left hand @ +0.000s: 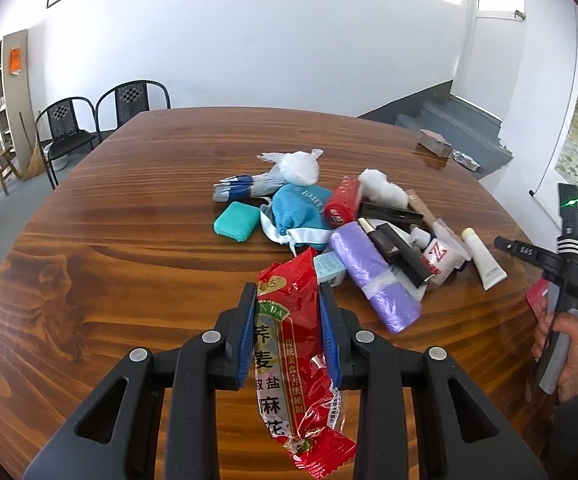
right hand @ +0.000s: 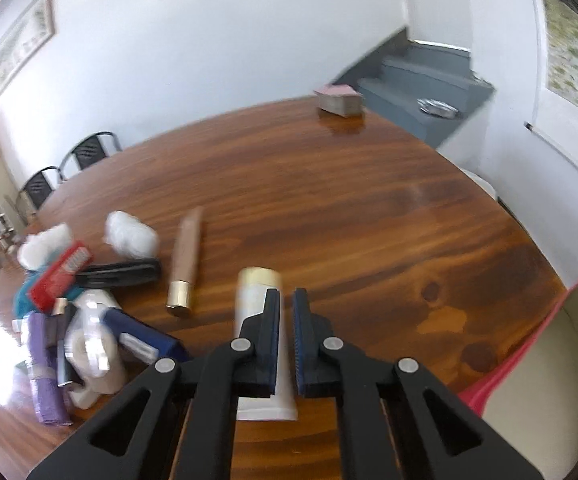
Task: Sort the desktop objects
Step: 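Grasp the red snack packet with the left gripper while the right gripper grasps the white tube, then carry both items to the red tin box and open both grippers to drop them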
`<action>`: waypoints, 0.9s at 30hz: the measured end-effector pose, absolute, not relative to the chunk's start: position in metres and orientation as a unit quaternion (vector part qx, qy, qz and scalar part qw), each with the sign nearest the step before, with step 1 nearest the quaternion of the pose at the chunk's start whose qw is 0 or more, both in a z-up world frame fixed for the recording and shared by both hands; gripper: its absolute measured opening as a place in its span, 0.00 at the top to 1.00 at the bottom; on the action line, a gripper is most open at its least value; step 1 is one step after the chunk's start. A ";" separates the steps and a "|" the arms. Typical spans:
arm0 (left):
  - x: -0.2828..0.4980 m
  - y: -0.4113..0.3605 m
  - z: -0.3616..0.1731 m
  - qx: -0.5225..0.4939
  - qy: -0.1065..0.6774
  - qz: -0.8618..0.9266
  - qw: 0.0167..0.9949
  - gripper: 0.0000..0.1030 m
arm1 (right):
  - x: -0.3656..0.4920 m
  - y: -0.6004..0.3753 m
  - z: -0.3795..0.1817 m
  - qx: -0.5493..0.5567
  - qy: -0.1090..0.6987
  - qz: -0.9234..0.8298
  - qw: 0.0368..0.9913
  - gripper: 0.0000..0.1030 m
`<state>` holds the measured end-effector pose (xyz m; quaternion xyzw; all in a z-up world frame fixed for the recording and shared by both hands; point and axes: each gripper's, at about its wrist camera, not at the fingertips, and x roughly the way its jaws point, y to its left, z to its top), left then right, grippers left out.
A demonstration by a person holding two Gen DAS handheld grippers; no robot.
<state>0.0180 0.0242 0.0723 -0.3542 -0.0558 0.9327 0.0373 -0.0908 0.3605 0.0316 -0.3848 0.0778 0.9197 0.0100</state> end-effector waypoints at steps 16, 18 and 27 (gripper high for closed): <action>0.018 0.026 0.058 -0.377 -0.069 0.922 0.063 0.69 | -0.109 0.340 0.017 -0.413 0.065 0.908 -0.007 0.49; 0.018 0.027 0.056 -0.380 -0.071 0.920 0.069 0.69 | -0.111 0.335 0.012 -0.419 0.051 0.906 -0.006 0.53; 0.023 0.032 0.061 -0.376 -0.069 0.920 0.088 0.69 | -0.091 0.320 0.019 -0.406 0.010 0.914 -0.007 0.73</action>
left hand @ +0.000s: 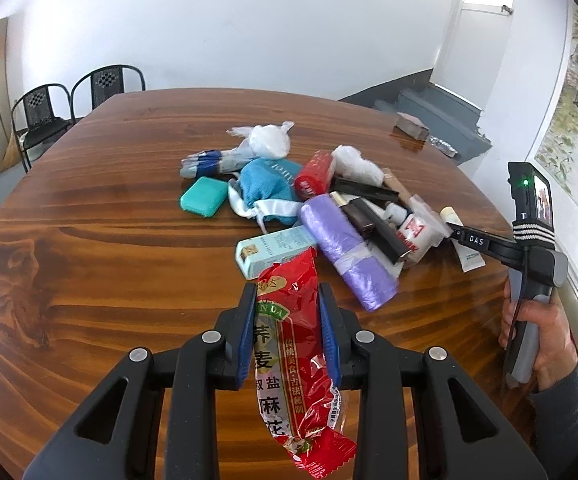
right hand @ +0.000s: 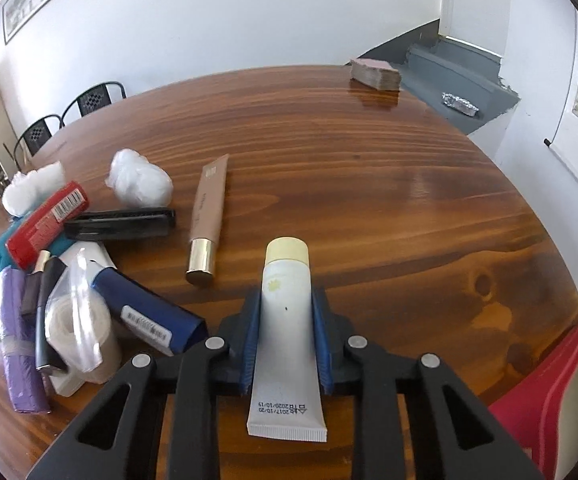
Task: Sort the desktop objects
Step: 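Carry both items to the red tin box and open both grippers to drop them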
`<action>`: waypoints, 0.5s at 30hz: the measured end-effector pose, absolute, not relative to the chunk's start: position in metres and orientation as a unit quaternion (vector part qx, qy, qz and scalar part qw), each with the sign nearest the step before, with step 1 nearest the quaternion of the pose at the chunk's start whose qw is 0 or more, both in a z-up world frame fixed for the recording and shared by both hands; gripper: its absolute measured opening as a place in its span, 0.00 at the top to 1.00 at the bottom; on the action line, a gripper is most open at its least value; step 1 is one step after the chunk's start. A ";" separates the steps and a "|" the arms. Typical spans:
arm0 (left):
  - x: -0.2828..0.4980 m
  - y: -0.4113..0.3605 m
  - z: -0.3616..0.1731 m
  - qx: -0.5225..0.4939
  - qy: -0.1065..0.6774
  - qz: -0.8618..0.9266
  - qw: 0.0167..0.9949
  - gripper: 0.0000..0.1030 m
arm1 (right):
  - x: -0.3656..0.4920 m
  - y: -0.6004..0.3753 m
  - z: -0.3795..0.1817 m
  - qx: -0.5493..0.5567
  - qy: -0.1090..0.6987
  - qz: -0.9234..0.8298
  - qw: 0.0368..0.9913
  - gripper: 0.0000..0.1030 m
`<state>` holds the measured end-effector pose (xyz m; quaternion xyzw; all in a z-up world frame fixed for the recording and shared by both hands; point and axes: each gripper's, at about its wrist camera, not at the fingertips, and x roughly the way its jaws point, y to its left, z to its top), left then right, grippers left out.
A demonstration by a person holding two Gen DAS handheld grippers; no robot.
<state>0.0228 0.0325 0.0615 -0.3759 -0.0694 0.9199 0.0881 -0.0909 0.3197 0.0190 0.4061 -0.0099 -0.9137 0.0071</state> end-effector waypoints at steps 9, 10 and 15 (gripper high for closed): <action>0.031 0.074 0.094 -0.349 -0.036 0.928 0.129 0.69 | -0.014 0.333 0.076 0.293 -0.053 -0.954 0.004 0.73; 0.031 0.080 0.096 -0.347 -0.032 0.928 0.136 0.69 | -0.006 0.334 0.079 0.285 -0.055 -0.957 0.002 0.73; 0.035 0.135 0.112 -0.334 0.000 0.924 0.188 0.69 | 0.039 0.369 0.093 0.248 -0.080 -0.965 -0.024 0.73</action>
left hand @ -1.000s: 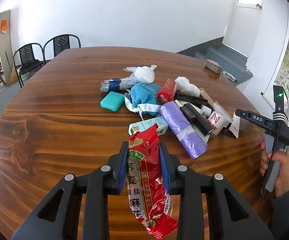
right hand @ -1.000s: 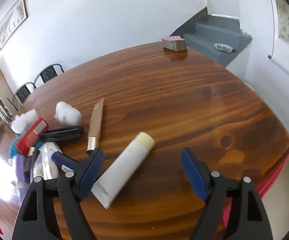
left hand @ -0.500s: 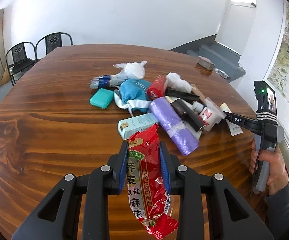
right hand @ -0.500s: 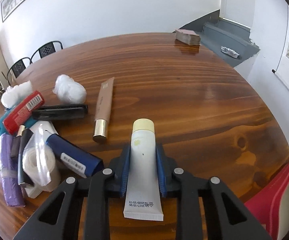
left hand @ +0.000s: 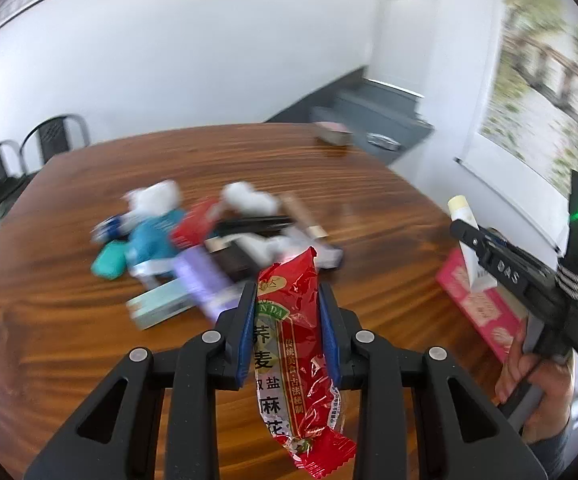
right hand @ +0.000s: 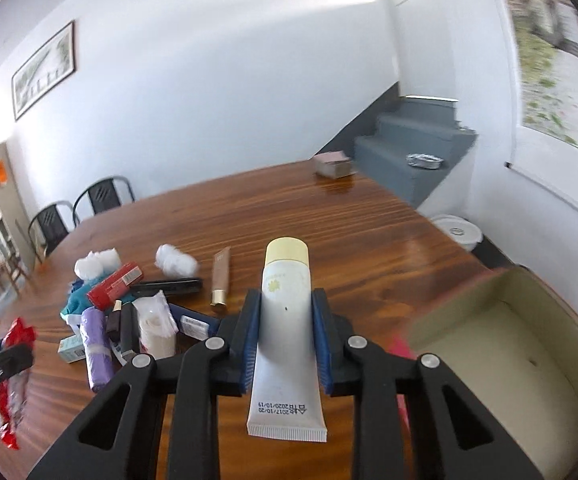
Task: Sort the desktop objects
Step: 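Carry both items to the red tin box and open both grippers to drop them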
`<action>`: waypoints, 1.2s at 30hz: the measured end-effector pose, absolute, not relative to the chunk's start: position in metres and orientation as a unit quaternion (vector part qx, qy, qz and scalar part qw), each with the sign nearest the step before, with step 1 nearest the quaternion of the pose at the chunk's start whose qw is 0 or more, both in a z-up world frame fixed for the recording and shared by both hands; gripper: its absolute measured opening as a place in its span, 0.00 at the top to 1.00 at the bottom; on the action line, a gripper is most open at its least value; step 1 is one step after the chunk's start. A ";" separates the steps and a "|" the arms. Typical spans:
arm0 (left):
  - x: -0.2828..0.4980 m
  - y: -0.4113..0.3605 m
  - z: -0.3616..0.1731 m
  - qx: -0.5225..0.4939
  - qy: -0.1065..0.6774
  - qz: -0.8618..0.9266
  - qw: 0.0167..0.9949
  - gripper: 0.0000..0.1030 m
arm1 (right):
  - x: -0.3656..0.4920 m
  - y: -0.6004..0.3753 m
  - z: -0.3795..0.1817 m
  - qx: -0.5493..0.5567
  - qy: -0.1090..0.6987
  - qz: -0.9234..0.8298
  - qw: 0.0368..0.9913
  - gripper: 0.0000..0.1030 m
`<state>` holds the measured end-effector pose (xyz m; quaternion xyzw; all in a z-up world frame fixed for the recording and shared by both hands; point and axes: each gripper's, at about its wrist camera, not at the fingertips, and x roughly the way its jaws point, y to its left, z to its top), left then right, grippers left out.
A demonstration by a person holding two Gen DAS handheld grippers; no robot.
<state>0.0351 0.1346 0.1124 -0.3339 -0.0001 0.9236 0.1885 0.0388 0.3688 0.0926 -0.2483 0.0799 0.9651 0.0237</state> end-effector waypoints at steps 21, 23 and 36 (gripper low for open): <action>0.048 0.377 0.124 -0.343 0.085 0.854 0.381 0.69 | 0.135 0.516 0.086 -0.223 0.154 0.949 0.161 0.73; 0.047 0.390 0.121 -0.346 0.088 0.849 0.390 0.69 | 0.134 0.519 0.083 -0.227 0.158 0.947 0.162 0.73; 0.034 0.417 0.106 -0.374 0.077 0.832 0.403 0.44 | 0.137 0.537 0.074 -0.233 0.192 0.935 0.183 0.71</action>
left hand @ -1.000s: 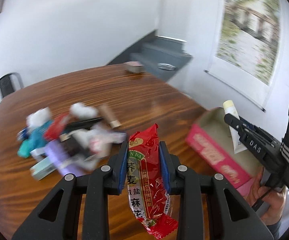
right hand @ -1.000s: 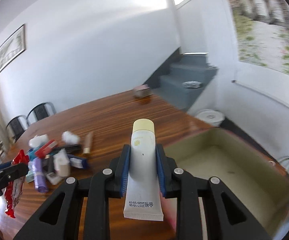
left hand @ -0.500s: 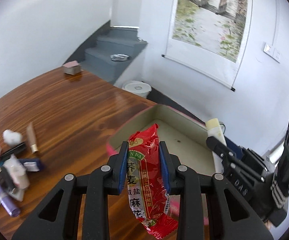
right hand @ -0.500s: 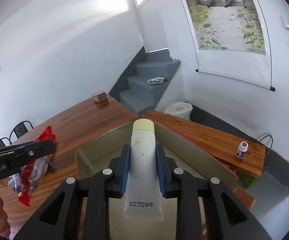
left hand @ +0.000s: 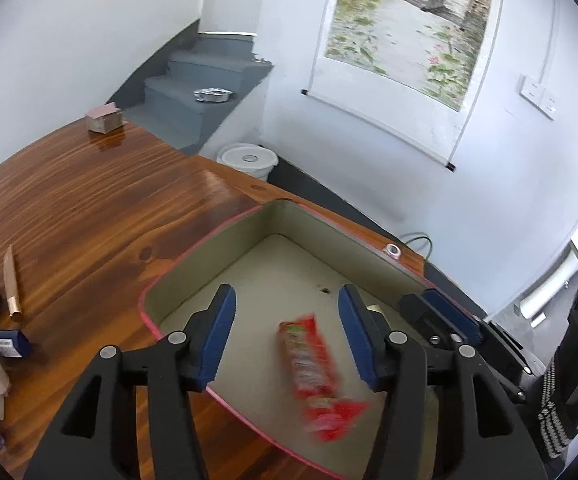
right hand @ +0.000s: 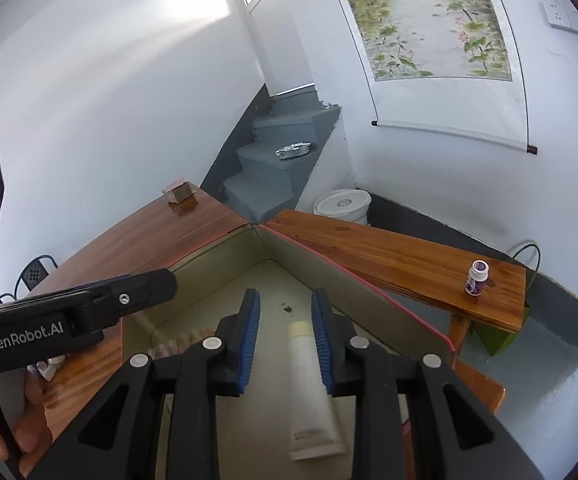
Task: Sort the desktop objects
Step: 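Carry both items to the red tin box and open both grippers to drop them, then grasp the purple bag roll with the left gripper while the right grasps the cotton-pad bag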
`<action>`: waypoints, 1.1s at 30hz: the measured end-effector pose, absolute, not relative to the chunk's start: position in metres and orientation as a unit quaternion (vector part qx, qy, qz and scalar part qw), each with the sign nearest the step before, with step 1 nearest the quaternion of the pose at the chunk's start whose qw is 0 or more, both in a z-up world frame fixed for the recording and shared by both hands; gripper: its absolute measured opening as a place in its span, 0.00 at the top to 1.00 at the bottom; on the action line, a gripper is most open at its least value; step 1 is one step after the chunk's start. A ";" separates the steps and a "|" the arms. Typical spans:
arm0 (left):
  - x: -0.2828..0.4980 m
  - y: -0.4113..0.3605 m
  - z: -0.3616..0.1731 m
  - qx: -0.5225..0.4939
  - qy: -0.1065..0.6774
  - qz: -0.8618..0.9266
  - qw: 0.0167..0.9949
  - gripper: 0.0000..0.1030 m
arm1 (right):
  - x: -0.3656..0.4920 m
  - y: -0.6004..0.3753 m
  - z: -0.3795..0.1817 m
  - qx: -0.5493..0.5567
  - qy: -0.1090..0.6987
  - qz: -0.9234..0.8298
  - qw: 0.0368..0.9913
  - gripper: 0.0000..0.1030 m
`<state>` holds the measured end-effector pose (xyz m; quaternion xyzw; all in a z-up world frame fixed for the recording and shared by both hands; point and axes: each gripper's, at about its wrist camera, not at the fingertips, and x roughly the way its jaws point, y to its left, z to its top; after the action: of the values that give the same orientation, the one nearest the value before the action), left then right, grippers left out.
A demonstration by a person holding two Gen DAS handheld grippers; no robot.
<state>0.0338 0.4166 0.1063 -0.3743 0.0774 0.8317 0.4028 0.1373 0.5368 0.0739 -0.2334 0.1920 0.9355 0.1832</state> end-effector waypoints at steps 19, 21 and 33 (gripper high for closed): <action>0.008 0.310 0.114 -0.364 0.036 0.881 0.299 0.38 | 0.122 0.467 0.092 -0.220 0.153 0.955 0.124 0.30; 0.003 0.290 0.113 -0.365 0.030 0.889 0.276 0.38 | 0.116 0.456 0.090 -0.226 0.151 0.956 0.109 0.30; -0.028 0.146 0.081 -0.409 -0.050 0.901 0.134 0.38 | 0.080 0.389 0.076 -0.270 0.141 0.952 0.020 0.24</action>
<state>-0.0276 0.1460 0.0812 -0.4089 -0.0505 0.9013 0.1336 0.0797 0.3885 0.0758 -0.2700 0.1409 0.9523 0.0204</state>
